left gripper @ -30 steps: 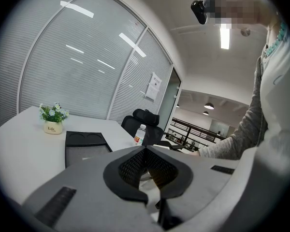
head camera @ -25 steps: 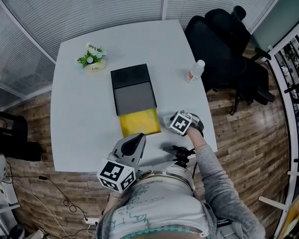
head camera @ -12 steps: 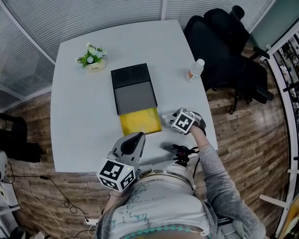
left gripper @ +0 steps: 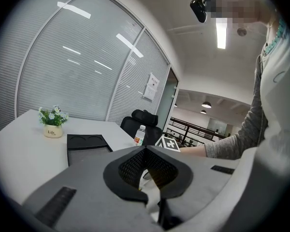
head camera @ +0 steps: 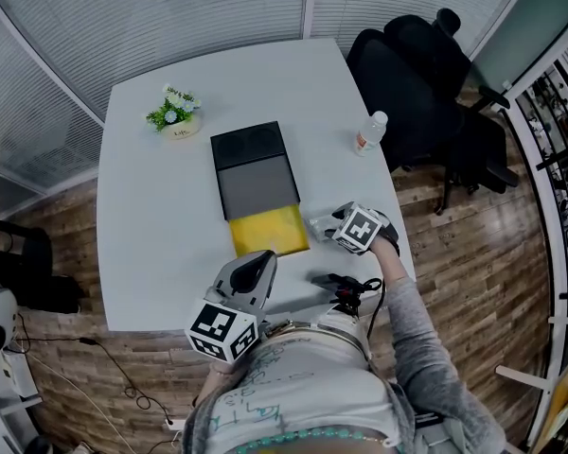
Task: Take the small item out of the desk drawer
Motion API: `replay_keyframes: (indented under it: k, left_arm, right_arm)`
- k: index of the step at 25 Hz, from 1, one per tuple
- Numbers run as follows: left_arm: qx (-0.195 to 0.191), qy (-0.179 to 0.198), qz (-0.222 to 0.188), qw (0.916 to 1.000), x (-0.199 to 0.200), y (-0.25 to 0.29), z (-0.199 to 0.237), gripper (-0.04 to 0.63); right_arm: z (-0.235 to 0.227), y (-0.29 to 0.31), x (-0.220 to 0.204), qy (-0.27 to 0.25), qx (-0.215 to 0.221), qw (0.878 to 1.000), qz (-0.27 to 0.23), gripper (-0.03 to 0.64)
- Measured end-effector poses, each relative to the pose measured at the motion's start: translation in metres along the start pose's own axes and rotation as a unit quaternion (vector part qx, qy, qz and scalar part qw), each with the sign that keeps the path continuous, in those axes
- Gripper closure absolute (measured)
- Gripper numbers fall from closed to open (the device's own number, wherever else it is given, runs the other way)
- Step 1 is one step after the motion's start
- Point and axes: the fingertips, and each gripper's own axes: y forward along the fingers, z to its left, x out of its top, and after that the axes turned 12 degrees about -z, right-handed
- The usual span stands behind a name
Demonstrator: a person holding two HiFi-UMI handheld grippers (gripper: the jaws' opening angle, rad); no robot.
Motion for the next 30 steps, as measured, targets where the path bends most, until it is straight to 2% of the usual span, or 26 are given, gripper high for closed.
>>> replay_keyframes:
  k: [20, 30]
  left_arm:
    - [0.002, -0.001, 0.003, 1.0, 0.001, -0.002, 0.005, 0.598]
    - [0.004, -0.003, 0.005, 1.0, -0.001, -0.004, 0.008, 0.598]
  right_arm:
    - [0.011, -0.008, 0.004, -0.002, -0.005, 1.0, -0.022, 0.417]
    - [0.024, -0.032, 0.026, -0.003, -0.006, 0.998, -0.07, 0.447]
